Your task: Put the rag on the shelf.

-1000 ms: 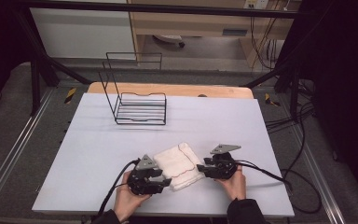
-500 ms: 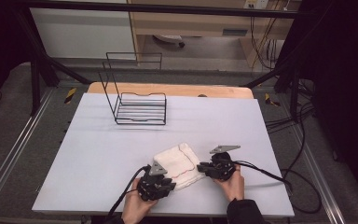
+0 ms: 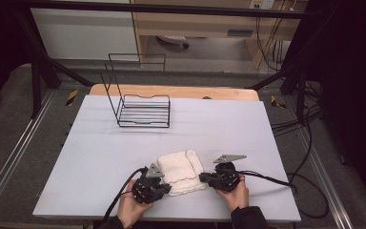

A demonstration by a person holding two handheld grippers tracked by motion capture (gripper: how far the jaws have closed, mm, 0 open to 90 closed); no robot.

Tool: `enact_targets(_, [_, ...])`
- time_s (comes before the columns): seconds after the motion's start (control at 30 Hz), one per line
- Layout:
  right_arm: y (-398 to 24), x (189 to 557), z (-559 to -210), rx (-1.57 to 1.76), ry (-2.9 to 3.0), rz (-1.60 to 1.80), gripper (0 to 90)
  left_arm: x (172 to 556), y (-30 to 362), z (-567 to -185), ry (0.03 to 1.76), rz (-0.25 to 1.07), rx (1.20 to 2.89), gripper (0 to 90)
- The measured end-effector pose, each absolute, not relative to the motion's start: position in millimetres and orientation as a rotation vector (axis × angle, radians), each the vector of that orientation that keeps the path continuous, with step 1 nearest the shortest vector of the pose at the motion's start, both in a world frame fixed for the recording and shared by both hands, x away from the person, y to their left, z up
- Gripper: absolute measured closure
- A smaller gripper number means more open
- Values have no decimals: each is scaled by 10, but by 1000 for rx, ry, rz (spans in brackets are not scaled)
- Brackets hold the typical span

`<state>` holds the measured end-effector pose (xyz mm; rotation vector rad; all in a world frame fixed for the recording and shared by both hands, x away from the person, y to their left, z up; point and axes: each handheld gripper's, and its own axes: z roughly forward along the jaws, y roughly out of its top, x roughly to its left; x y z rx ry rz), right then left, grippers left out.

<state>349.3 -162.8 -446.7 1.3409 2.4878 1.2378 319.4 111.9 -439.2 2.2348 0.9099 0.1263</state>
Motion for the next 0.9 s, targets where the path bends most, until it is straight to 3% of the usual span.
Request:
enact_targets(0.13, [-1582, 3489, -4468, 1293, 2498, 1193, 783, 3178, 1118, -4397, 896, 138, 2236, 850])
enact_targets(0.23, [-1600, 3490, -4459, 1257, 2494, 1222, 667, 3196, 1167, -4373, 877, 113, 2223, 802])
enact_targets(0.43, [-1645, 3513, -4397, 1161, 2432, 1275, 422, 3311, 1294, -4283, 899, 194, 2175, 513])
enact_targets(0.67, [-1695, 3582, -4422, 1161, 2402, 1289, 181, 3643, 1373, -4300, 987, 247, 2147, 283])
enact_targets(0.9, [-1726, 3618, -4429, 1167, 2414, 1259, 108, 4013, 1408, -4362, 1105, 242, 2102, 266])
